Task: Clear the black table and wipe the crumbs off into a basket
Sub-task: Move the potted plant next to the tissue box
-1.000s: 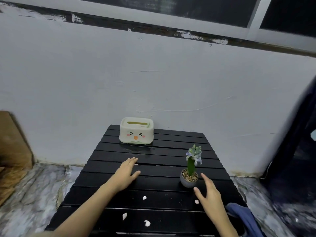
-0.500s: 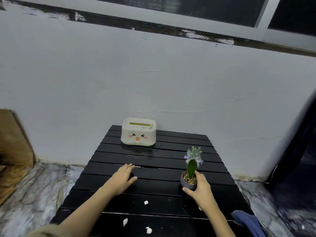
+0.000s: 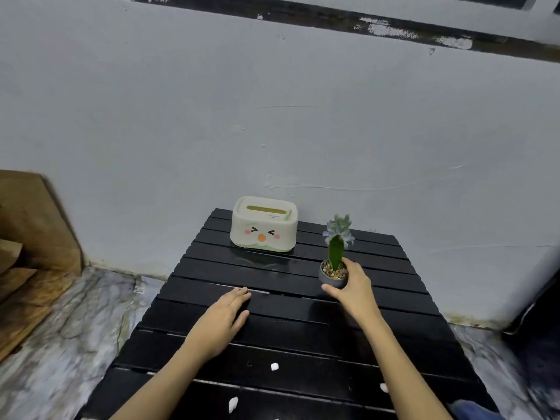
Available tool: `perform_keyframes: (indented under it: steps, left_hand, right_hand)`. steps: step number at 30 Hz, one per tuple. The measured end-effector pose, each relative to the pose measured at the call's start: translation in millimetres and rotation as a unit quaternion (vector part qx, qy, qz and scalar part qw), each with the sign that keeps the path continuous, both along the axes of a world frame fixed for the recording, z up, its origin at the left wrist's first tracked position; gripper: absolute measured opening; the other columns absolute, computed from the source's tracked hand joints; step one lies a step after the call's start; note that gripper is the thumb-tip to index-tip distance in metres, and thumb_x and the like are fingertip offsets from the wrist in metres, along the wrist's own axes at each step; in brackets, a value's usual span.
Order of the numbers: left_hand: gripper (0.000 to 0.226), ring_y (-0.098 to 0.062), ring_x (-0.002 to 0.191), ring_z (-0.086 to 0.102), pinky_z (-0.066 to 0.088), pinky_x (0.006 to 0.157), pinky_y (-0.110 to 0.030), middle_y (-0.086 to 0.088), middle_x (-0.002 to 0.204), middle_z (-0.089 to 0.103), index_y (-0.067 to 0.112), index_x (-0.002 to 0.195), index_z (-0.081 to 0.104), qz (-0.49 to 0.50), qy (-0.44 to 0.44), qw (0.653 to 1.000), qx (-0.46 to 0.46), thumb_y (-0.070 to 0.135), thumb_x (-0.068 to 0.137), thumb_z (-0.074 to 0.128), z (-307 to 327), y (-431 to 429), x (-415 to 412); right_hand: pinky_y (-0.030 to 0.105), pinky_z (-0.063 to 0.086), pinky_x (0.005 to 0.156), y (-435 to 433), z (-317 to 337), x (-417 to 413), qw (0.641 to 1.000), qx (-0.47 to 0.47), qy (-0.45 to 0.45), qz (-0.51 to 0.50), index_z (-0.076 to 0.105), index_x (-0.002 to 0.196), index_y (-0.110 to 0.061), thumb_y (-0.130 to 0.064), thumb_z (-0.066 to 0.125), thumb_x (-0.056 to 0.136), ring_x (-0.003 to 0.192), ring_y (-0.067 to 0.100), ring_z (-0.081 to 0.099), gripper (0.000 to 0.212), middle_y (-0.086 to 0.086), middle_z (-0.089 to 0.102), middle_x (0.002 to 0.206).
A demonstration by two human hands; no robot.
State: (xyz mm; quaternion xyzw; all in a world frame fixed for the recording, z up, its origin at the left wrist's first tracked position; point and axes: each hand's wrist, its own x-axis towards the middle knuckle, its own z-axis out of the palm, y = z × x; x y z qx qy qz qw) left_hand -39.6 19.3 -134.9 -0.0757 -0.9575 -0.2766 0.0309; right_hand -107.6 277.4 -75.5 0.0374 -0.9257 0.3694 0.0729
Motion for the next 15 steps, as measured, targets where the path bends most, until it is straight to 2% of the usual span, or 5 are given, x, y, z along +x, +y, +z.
perform_keyframes:
  steps: [15]
  left_hand:
    - [0.046,-0.007,0.139,0.023,0.013,0.112,-0.017,0.004,0.148,0.035,0.020,0.138,0.034,-0.005,0.029,1.000,-0.004,0.031,0.094,0.039,-2,-2,-3]
  right_hand:
    - [0.037,0.037,0.102,-29,-23,-100,0.999,-0.046,-0.007,-0.026,0.038,0.132,-0.004,-0.017,0.077,0.072,0.121,0.030,0.045,0.072,0.017,0.045,0.131]
